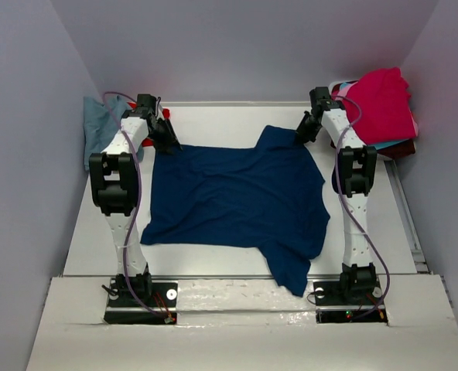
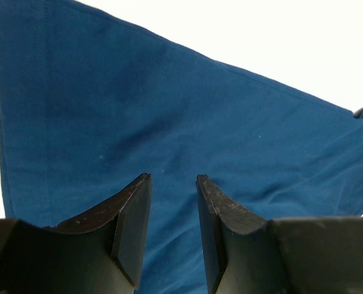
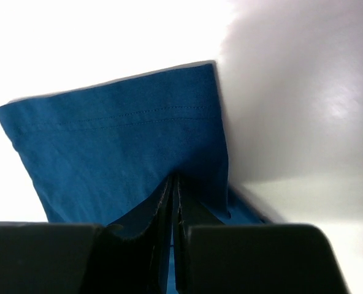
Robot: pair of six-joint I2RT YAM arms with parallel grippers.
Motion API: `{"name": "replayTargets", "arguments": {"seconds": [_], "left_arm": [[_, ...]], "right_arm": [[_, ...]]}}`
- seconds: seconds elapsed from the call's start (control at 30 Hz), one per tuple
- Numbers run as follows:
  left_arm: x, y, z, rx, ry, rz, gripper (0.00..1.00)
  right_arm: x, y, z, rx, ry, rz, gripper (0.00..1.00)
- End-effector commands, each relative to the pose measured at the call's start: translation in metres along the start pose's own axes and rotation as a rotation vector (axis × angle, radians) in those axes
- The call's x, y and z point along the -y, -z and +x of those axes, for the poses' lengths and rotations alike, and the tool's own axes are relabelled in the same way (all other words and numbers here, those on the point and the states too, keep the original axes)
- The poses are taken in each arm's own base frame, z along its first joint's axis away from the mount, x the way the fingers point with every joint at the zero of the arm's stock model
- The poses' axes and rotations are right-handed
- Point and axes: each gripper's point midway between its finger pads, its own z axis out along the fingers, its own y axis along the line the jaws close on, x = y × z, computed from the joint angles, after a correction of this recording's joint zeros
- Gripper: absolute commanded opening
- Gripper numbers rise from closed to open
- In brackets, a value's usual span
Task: Fold and stack the t-shirts
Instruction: Flatten the tshirt out
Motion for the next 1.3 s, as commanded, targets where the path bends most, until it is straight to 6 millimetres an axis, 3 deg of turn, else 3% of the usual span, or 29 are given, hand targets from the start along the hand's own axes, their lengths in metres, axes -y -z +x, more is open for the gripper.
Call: {"name": "replayTargets", "arguments": {"seconds": [0.0, 0.3, 0.4, 0.5, 0.6, 0.73, 0.77, 0.87, 1.0, 1.07, 1.1, 1.23, 1.27], "left_arm": [[0.017, 0.034, -0.008, 0.045, -0.043, 0.027, 0.46], [0.014, 0.035, -0.004, 0.034, -0.046, 0.015, 0.46], [0.016, 0.036, -0.006, 0.035, -0.049, 0.019, 0.46], [0.018, 0.037, -0.006, 0.036, -0.05, 0.025, 0.46], [0.021, 0.036, -0.004, 0.034, -0.058, 0.03, 0.46], [0.021, 0.035, -0.002, 0.031, -0.059, 0.037, 0.46], [0.026, 0.034, 0.0, 0.032, -0.068, 0.046, 0.46], [0.028, 0.033, 0.001, 0.031, -0.065, 0.061, 0.46], [0.037, 0.029, 0.011, 0.017, -0.087, 0.062, 0.46], [0.032, 0.03, 0.012, 0.02, -0.088, 0.04, 0.45], [0.03, 0.033, 0.016, 0.031, -0.091, 0.012, 0.46], [0.015, 0.04, 0.032, 0.035, -0.052, -0.043, 0.46], [0.014, 0.045, 0.035, 0.046, -0.046, -0.041, 0.46]], "right_arm": [[-0.011, -0.021, -0.005, 0.009, 0.075, -0.077, 0.12], [-0.027, -0.012, -0.024, 0.086, 0.178, -0.152, 0.41], [-0.04, -0.003, -0.034, 0.126, 0.218, -0.203, 0.59], [-0.043, 0.001, -0.038, 0.137, 0.228, -0.211, 0.67], [-0.04, 0.004, -0.039, 0.142, 0.223, -0.192, 0.67], [-0.035, 0.023, -0.034, 0.137, 0.191, -0.166, 0.66], [-0.041, 0.042, -0.038, 0.166, 0.196, -0.184, 0.66], [-0.031, 0.048, -0.023, 0.137, 0.195, -0.169, 0.66], [-0.03, 0.083, -0.018, 0.141, 0.191, -0.161, 0.65], [-0.03, 0.094, -0.01, 0.13, 0.199, -0.152, 0.65], [-0.035, 0.109, -0.009, 0.152, 0.211, -0.148, 0.65], [-0.028, 0.121, 0.019, 0.084, 0.199, -0.092, 0.64], [-0.022, 0.121, 0.039, 0.028, 0.188, -0.08, 0.62]]}}
